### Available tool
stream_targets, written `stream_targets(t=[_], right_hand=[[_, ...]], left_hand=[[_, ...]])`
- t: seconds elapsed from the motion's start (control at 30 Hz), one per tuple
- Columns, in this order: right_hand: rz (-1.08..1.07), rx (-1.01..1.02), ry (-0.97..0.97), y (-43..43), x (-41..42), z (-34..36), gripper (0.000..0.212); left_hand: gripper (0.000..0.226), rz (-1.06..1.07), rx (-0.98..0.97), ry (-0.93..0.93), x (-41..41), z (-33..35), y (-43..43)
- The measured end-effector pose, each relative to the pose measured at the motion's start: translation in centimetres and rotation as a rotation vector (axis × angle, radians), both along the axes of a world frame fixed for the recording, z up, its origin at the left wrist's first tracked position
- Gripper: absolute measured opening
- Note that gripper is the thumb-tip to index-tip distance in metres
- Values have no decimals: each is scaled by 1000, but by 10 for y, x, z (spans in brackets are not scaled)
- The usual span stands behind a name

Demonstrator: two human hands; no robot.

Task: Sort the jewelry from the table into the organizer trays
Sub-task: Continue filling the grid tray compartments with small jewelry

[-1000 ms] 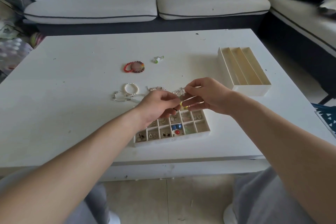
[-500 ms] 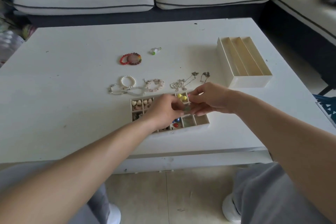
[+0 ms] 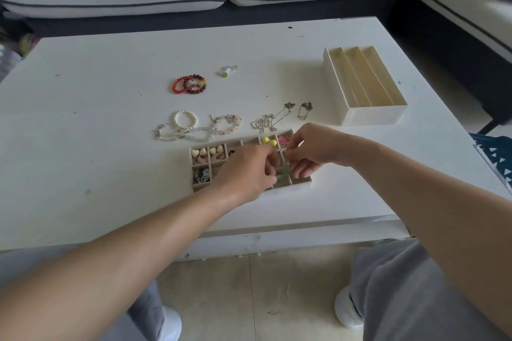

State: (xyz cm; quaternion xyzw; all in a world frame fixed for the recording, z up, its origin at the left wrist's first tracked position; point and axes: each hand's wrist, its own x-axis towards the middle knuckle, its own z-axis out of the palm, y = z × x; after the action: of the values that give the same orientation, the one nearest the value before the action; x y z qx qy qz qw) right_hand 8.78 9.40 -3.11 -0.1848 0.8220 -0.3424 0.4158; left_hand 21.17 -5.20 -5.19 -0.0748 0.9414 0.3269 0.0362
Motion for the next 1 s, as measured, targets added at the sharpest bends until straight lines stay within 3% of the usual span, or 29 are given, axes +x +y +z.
stream_targets(t=[0.23, 0.47, 0.67, 0.87, 1.0], right_hand=[[74, 92, 168, -9, 7, 3, 15], [77, 94, 218, -10, 9, 3, 12], [80, 99, 242, -10, 10, 6, 6], [99, 106, 271, -12, 13, 7, 7], [159, 142, 349, -15, 18, 4, 3]], left_hand=[[20, -96, -187, 89, 4, -1, 7], [23, -139, -306, 54, 5, 6, 4], [19, -180, -256, -14, 6, 14, -2], [31, -235, -222, -112, 5, 13, -5], [31, -192, -201, -76, 4, 13, -7]])
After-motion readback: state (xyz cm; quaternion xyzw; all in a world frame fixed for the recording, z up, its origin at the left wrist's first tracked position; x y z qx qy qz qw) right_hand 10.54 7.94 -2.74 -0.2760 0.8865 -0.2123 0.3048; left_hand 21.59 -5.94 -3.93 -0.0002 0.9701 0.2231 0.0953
